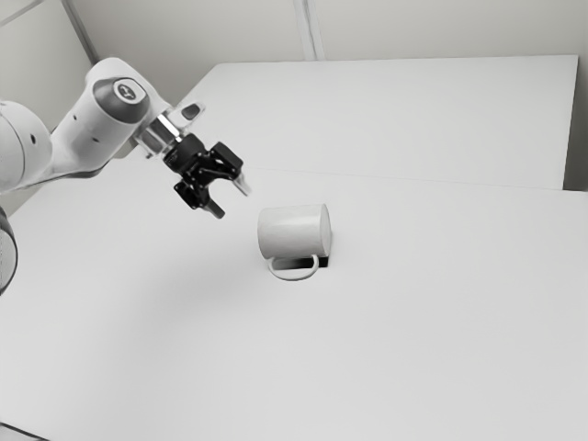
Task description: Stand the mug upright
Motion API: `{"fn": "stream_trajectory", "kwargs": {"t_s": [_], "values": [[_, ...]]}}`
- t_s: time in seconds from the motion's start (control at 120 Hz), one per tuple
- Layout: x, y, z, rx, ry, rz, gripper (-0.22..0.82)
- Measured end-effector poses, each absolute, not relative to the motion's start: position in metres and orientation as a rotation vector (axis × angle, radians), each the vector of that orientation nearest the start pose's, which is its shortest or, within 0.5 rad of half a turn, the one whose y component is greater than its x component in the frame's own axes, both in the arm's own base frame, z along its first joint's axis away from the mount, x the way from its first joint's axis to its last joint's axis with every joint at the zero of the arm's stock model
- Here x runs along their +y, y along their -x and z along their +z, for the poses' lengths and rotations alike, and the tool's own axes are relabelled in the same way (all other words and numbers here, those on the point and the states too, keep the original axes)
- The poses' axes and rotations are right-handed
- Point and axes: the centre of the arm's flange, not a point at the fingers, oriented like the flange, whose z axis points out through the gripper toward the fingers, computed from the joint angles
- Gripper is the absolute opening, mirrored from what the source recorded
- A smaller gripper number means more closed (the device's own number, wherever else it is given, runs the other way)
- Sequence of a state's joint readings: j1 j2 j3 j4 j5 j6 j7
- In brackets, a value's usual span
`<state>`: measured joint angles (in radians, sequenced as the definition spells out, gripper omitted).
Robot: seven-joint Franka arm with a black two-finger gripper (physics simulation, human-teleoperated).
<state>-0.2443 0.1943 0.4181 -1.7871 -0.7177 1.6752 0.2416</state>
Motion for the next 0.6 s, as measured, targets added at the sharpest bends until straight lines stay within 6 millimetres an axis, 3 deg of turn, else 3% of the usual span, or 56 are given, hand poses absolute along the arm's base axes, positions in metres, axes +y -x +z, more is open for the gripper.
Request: {"fn": "stream_trajectory", "kwargs": {"t_s": [0.142, 0.25, 0.333, 0.483, 0.6], "values": [[0.022, -0.601, 0.424, 0.179, -2.379, -0.158, 0.58], [0.024, -0.608, 0.42, 0.192, -2.36, -0.088, 0.58], [0.036, -0.613, 0.415, 0.217, -2.361, -0.041, 0.58], [0.058, -0.621, 0.389, 0.255, -2.388, 0.012, 0.58], [0.057, -0.626, 0.365, 0.261, -2.388, 0.013, 0.58]]}}
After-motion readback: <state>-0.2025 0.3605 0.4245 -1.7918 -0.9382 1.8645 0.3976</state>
